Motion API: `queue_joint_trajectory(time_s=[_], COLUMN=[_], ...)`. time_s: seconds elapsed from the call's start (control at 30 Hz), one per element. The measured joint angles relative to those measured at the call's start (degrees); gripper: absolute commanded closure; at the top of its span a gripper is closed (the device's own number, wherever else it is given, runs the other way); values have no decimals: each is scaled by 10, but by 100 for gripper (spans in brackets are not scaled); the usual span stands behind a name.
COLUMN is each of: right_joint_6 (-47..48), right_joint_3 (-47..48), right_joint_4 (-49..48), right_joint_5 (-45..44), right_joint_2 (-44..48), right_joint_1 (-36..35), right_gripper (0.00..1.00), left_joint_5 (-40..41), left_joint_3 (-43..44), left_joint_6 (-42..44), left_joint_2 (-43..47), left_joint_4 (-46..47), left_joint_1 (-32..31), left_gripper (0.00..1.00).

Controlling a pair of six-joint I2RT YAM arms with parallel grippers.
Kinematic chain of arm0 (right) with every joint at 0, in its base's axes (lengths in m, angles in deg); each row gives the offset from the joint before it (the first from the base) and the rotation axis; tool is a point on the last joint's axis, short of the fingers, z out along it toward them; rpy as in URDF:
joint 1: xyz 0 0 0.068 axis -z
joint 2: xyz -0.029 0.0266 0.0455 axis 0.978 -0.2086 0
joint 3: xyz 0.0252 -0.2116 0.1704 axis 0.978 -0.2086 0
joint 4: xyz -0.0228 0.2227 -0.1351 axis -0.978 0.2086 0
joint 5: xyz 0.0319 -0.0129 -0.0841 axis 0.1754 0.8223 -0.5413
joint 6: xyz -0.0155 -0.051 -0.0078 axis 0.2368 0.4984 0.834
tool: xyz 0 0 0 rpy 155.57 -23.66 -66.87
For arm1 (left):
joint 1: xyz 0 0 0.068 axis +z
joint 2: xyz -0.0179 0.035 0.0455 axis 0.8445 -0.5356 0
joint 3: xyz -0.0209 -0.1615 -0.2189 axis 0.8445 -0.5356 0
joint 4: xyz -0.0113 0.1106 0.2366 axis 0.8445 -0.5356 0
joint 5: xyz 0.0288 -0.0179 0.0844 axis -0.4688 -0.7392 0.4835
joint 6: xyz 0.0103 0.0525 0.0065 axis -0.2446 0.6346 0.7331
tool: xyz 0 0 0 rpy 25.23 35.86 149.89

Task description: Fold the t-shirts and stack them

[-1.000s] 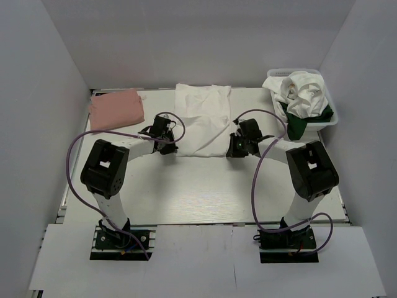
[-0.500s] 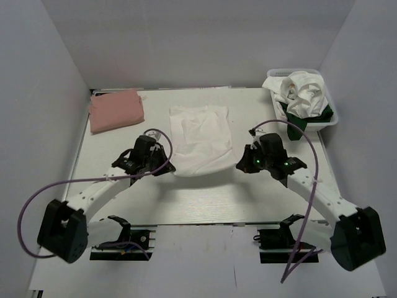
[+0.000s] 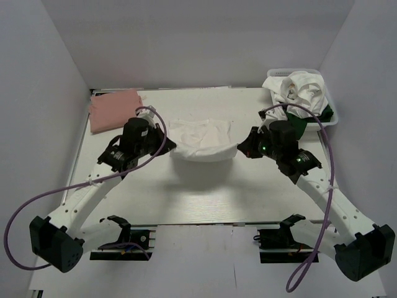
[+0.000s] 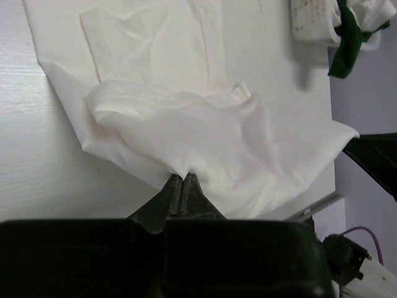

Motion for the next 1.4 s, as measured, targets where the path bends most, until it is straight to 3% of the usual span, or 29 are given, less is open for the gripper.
queue_joint_trajectory(time_s=[0.47, 0.8, 1.1, 1.17, 1.2, 1.23, 1.27, 1.3, 1.33, 1.4], right_joint_6=[-35, -33, -29, -34, -38, -43, -49, -56, -62, -66], right_joint_3=[187, 300, 478, 508, 519, 528, 537, 547, 559, 582], right_joint_4=[-2, -17, -31, -31, -33, -35, -36, -35, -34, -30], right_joint_5=[-104, -41, 17, 18, 15, 12, 9, 6, -1, -9], right_joint_2=[-212, -387, -595, -640, -659, -677, -696, -713, -730, -754], right_joint_1=[23, 71, 96, 98, 99, 101, 103, 104, 106, 109], right_gripper=[100, 100, 100, 100, 100, 100, 81, 62, 10, 10], left_joint_5=[167, 210, 209, 196, 186, 175, 163, 149, 135, 115], left_joint_3=[234, 386, 528, 553, 569, 582, 592, 600, 608, 635], left_joint_6=[-15, 8, 63, 81, 91, 103, 116, 126, 134, 152], left_joint_2=[-251, -424, -604, -643, -666, -685, -704, -721, -735, -760], left_joint_4=[-78, -103, -99, -87, -83, -73, -57, -46, -40, -41], left_joint_1=[15, 48, 87, 95, 99, 102, 105, 108, 111, 115], left_gripper=[100, 100, 98, 86, 74, 24, 0, 0, 0, 0])
